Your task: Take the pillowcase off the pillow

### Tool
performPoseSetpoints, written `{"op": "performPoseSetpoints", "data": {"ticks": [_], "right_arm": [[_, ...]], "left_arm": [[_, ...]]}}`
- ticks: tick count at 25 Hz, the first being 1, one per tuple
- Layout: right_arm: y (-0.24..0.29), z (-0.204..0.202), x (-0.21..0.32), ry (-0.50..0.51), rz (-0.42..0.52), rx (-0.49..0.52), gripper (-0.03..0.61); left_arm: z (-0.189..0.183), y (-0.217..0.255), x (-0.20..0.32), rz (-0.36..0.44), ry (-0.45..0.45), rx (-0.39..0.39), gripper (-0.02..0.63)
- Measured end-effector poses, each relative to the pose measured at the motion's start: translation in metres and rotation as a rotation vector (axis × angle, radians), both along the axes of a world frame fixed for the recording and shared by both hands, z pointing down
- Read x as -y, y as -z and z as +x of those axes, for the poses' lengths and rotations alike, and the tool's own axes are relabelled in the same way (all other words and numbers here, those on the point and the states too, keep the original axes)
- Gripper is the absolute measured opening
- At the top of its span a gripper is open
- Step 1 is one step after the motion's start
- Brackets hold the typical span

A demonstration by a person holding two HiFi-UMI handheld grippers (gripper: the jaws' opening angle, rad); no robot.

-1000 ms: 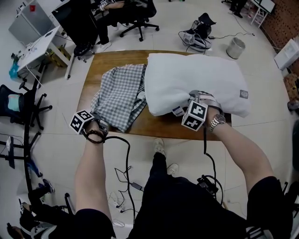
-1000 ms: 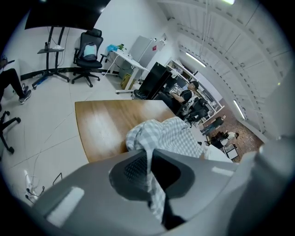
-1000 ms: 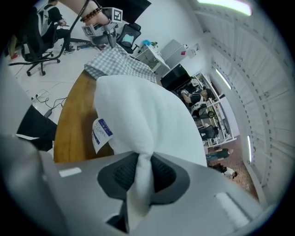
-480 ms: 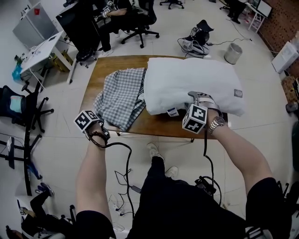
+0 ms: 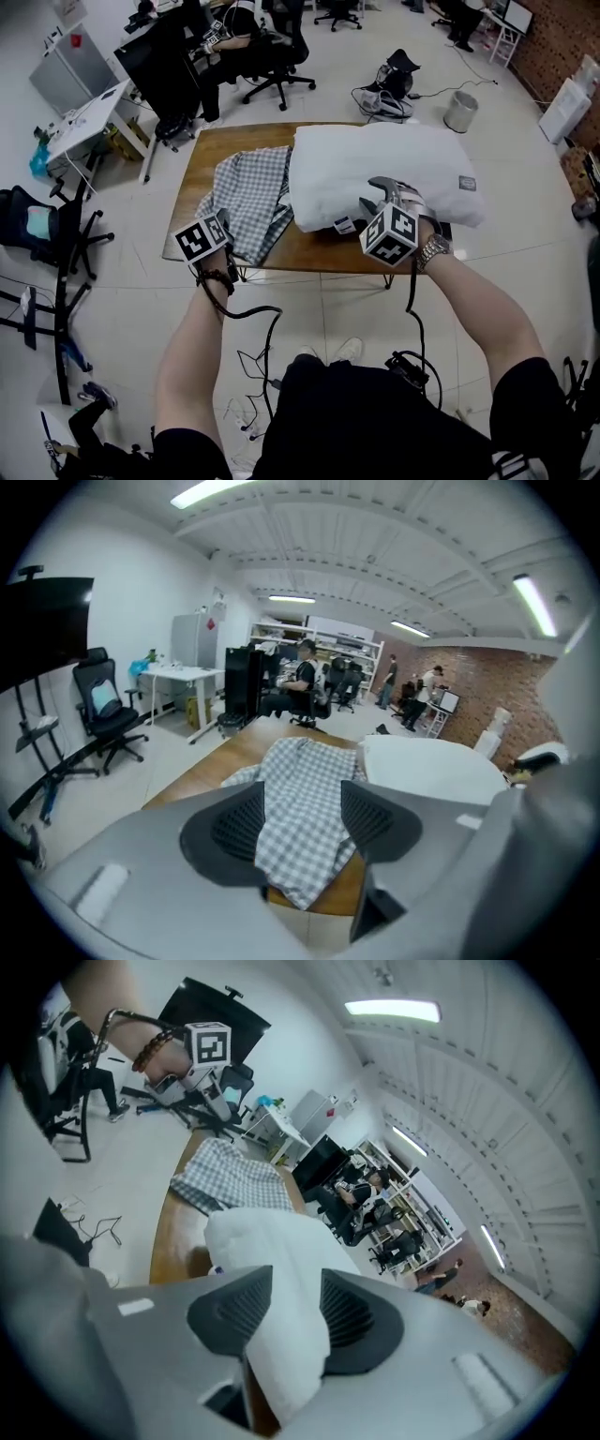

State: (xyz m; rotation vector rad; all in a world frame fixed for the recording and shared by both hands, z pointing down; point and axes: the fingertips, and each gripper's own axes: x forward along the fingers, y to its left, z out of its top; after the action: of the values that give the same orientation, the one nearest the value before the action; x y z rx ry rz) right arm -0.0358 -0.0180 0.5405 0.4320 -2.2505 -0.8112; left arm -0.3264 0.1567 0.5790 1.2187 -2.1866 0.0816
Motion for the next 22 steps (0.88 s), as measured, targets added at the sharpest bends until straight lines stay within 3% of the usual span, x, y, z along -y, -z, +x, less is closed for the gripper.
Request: {"op": "performPoseSetpoints", "data": {"ticks": [4,9,16,22], "right_arm": [[0.028,0.011,-0.014,-0.018,-0.043,0.136,0.110],[0.066,0.018,-0.053,-0.053,-0.076,0.312,0.030],[0.105,0.024,-0.107,-0.079,-0.118,0.464,0.002],[0.116,0.025,-0.149,-0.062,-0.191,0.585,0.002]], "left_arm": [[0.064,0.048,0.027,0.094,-0.205,0.161,0.200],[0.127,0.096,0.024,0.206,-0.437,0.382,0.002],[0.190,0.137,-0.004,0.285,-0.672,0.544,0.003],[0.237,0.152,-0.036,0.335,-0.784,0.648,0.003]]}}
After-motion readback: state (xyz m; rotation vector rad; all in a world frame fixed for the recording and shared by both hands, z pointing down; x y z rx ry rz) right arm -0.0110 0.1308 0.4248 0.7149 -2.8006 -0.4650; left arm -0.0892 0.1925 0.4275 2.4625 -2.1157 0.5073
